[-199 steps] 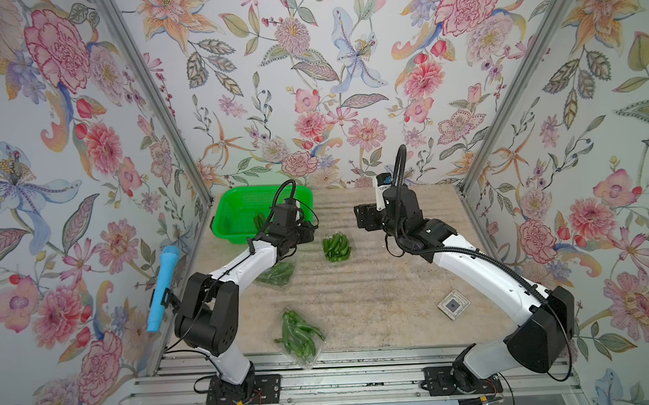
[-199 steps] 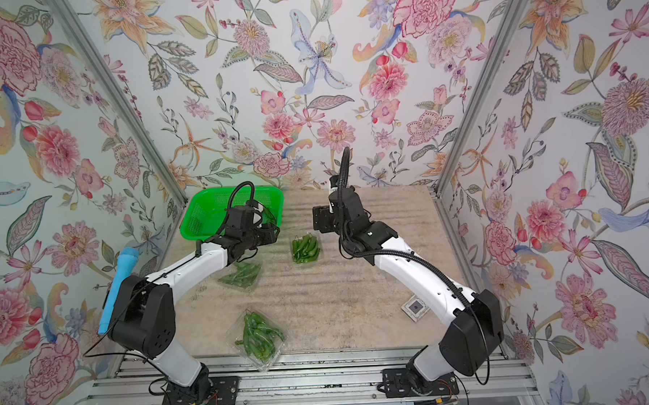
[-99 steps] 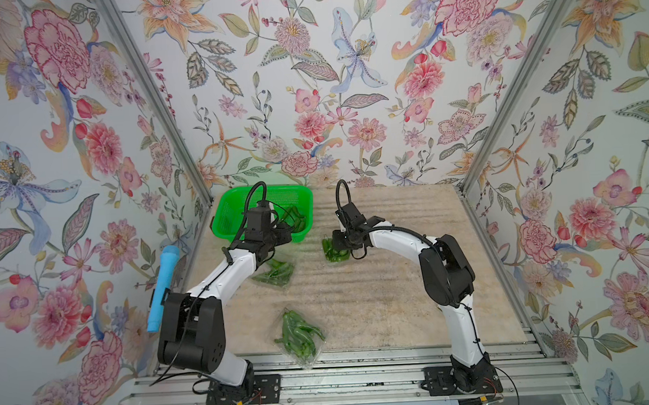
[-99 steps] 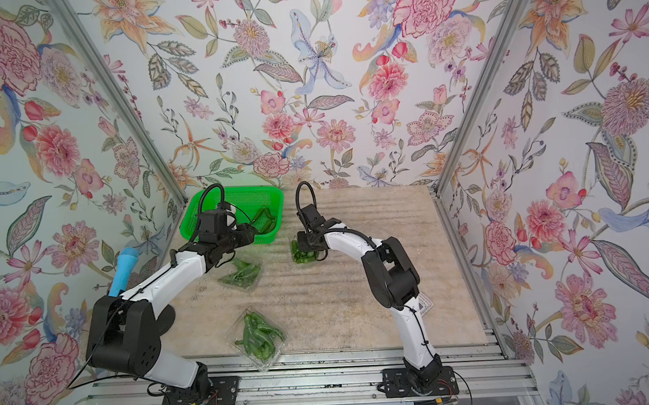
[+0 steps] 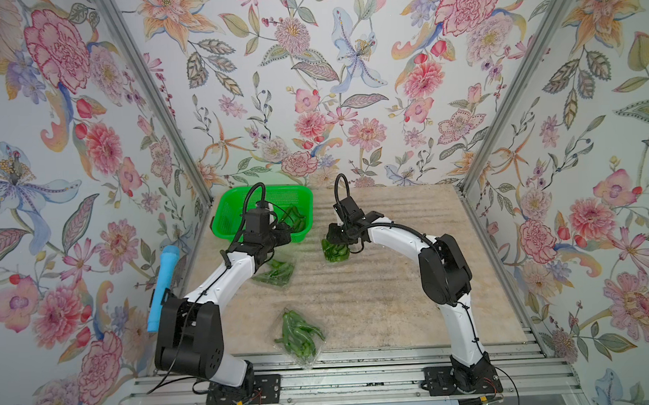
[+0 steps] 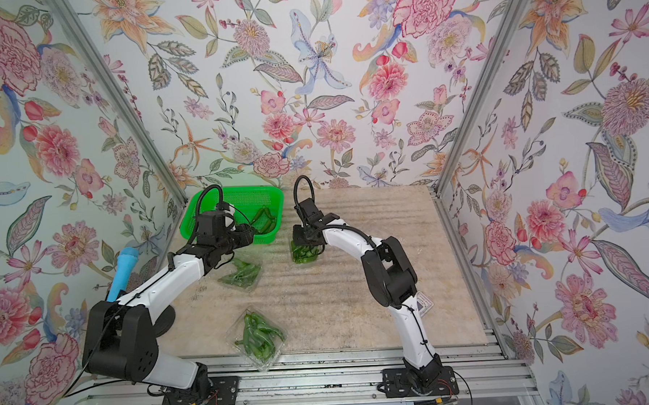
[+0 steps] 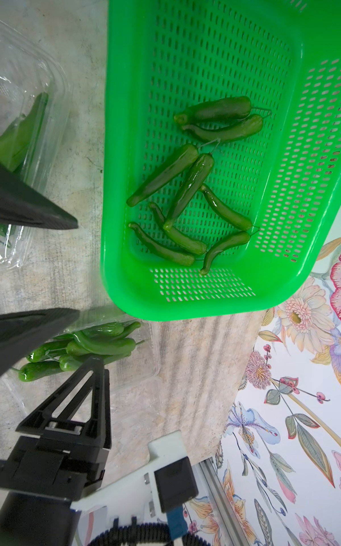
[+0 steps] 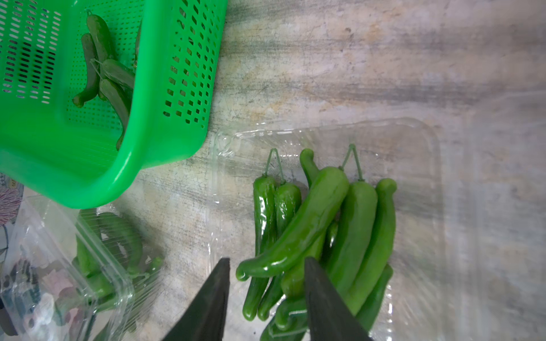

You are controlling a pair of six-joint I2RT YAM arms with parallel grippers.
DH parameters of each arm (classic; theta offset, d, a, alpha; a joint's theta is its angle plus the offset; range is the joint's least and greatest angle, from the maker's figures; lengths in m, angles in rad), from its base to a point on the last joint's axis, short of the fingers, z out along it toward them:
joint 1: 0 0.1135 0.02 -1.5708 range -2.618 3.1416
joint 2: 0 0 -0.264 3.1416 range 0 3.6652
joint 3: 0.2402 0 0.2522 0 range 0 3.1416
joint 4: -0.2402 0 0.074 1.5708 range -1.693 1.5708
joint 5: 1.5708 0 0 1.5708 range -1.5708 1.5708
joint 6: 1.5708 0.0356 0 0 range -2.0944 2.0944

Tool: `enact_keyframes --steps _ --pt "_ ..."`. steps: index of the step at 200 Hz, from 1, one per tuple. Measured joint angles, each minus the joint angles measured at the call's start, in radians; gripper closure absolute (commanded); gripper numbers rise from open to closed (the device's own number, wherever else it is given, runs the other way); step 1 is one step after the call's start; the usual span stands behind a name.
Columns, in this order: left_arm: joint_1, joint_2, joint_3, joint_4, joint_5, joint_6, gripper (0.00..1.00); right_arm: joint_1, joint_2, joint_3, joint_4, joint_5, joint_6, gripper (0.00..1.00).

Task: Take small green peppers out of containers
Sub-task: Pick up the green pepper from the packing box.

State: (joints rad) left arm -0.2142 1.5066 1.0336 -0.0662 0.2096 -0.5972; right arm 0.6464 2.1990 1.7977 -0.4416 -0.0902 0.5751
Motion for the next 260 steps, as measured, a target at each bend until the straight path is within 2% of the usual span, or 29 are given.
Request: enact_keyframes --steps 53,136,218,245,260 --pt "0.000 0.000 0.000 0.000 0.000 0.000 0.53 -0.037 0.053 0.017 -0.012 0.003 0.036 0.59" --pt "0.014 0.000 -0.014 0.018 0.020 0.005 0.53 -0.038 0.122 0.101 -0.016 -0.034 0.076 0.64" --pt "0.024 0.000 -0.015 0.029 0.027 0.008 0.53 -0.031 0.132 0.119 -0.046 -0.037 0.081 0.61" --pt "0.024 0.000 -0.015 0.037 0.033 0.008 0.54 -0.022 0.133 0.119 -0.071 -0.038 0.081 0.64" --pt "0.024 0.000 -0.015 0.038 0.042 0.008 0.54 -0.018 0.133 0.119 -0.083 -0.039 0.080 0.69"
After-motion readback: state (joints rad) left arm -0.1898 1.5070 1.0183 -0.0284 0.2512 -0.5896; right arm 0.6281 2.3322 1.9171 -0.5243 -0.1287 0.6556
